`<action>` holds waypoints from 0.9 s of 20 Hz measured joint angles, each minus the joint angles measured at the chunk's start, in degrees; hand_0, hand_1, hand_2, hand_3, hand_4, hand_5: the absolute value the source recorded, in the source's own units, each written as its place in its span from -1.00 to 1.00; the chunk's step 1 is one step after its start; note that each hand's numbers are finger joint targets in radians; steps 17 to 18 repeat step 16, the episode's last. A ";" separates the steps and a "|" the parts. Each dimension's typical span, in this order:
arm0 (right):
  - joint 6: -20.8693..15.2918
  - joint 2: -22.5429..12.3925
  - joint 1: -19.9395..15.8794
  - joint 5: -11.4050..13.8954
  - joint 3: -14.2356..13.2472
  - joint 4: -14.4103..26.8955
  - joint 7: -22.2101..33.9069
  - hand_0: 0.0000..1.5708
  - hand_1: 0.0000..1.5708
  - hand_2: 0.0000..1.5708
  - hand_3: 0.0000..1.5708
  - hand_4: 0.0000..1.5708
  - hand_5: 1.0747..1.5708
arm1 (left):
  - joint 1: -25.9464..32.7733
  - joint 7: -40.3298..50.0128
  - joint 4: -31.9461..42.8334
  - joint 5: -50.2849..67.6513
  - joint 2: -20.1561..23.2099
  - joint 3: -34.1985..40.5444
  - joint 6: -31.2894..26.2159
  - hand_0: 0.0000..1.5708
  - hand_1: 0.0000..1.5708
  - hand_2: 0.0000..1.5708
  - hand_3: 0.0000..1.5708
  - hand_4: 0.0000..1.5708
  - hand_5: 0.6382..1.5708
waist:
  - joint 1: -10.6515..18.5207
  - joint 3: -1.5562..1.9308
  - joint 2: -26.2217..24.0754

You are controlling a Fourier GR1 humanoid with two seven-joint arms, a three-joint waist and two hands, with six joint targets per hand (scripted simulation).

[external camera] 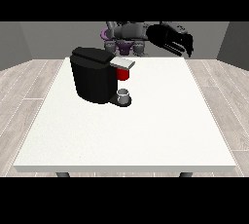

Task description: Insert the coffee pod into the coffee machine and close the lid

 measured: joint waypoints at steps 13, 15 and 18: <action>-0.01 8.83 -1.66 -1.40 3.28 4.57 -12.63 -1.00 -1.00 -1.00 -1.00 -0.77 1.00 | 3.13 1.06 -0.99 1.37 1.33 1.81 -0.22 -1.00 -1.00 -1.00 -1.00 -0.66 1.00 | -5.12 -0.45 -3.00; -0.60 11.89 0.34 -1.38 4.90 3.95 -14.59 -1.00 -1.00 -1.00 -1.00 -0.67 1.00 | 4.77 0.69 -0.34 1.85 1.65 2.62 -0.24 -1.00 -1.00 -1.00 -1.00 -0.66 1.00 | -6.99 -0.46 -4.71; -0.23 13.40 1.86 -1.56 5.99 3.42 -15.48 -1.00 -1.00 -1.00 -1.00 -0.67 1.00 | 5.78 0.32 0.22 2.16 2.09 3.39 -0.24 -1.00 -1.00 -1.00 -1.00 -0.66 1.00 | -8.32 -0.46 -5.75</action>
